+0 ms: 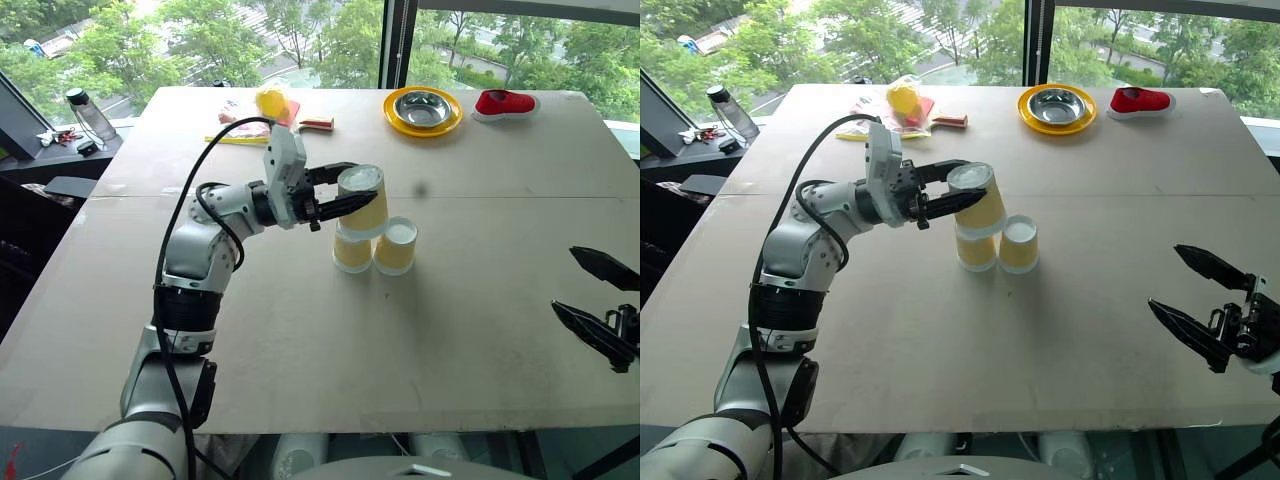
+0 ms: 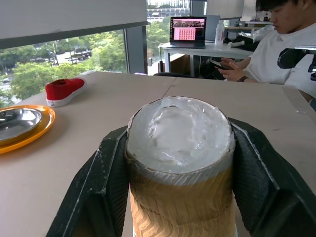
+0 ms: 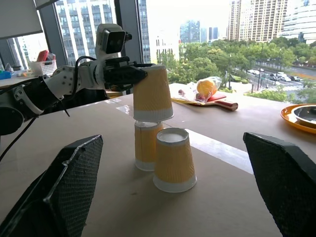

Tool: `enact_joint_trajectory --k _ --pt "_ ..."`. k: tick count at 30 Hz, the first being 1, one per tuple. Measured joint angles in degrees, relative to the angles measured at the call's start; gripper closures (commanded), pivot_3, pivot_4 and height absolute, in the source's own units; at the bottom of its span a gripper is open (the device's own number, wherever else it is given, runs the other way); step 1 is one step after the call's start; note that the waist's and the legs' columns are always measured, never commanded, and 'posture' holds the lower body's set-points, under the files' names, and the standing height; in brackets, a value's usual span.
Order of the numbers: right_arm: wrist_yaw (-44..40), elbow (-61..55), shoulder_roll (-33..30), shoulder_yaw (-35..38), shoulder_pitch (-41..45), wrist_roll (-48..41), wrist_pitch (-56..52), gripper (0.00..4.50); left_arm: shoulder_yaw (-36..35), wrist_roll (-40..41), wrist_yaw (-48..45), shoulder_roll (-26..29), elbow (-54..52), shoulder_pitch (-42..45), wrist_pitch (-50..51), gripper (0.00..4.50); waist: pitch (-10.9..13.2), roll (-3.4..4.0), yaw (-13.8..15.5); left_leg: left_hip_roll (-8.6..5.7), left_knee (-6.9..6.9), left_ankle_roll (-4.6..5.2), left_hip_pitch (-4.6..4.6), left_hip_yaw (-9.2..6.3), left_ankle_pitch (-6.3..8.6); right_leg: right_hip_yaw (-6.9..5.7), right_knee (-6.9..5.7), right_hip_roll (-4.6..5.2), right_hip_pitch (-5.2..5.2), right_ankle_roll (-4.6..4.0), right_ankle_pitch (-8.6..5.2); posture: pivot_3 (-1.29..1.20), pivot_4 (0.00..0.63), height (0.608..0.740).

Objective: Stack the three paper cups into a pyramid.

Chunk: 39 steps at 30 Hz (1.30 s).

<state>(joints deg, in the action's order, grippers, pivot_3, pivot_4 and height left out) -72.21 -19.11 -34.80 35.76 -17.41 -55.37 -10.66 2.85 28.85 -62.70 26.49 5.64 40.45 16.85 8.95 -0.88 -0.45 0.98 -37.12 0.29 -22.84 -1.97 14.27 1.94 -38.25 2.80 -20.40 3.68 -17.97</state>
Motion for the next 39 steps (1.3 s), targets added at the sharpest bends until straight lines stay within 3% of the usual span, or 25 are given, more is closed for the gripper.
enact_joint_trajectory --k 8,25,28,31,39 --pt "-1.66 -0.07 1.12 3.54 -2.68 -2.05 0.23 0.0 0.38 -1.5 -1.34 -2.22 3.11 1.07 -1.43 2.3 0.0 0.0 -0.1 0.0 -0.01 0.0 0.01 -0.03 0.0 -0.03 0.0 -0.01 0.04 0.0 0.0 0.0 0.15 0.74" --pt "-1.4 -2.44 3.05 3.48 -4.77 -3.62 0.25 0.0 2.2 -5.73 -3.9 -5.69 9.89 4.5 -5.89 2.3 -0.01 0.03 -0.06 -0.02 -0.04 0.0 0.07 -0.07 0.0 -0.09 0.02 0.01 0.14 0.0 0.0 0.0 0.15 0.74" --pt "-1.39 -2.45 3.23 3.48 -4.84 -3.62 0.25 0.0 2.22 -5.75 -4.47 -5.69 9.94 4.51 -5.57 0.89 -0.01 0.03 -0.04 -0.02 -0.05 0.0 0.07 -0.06 0.0 -0.09 0.02 0.01 0.14 0.0 0.0 0.0 0.15 0.74" --pt "-1.38 -2.47 3.28 3.48 -4.84 -3.61 0.25 0.0 2.46 -6.1 -5.37 -5.7 10.33 4.49 -4.73 0.1 -0.01 0.02 -0.1 -0.02 -0.05 0.0 0.07 -0.07 0.0 -0.1 0.02 0.01 0.14 0.0 0.0 0.0 0.15 0.74" --pt "-1.17 -2.68 3.28 3.08 -4.62 -3.56 0.25 0.0 1.26 -5.34 -4.11 -6.16 7.65 5.14 -4.19 0.1 0.0 0.02 -0.09 -0.02 -0.05 0.0 0.06 -0.09 0.0 -0.1 0.02 0.01 0.14 0.0 0.0 0.0 0.15 0.74"
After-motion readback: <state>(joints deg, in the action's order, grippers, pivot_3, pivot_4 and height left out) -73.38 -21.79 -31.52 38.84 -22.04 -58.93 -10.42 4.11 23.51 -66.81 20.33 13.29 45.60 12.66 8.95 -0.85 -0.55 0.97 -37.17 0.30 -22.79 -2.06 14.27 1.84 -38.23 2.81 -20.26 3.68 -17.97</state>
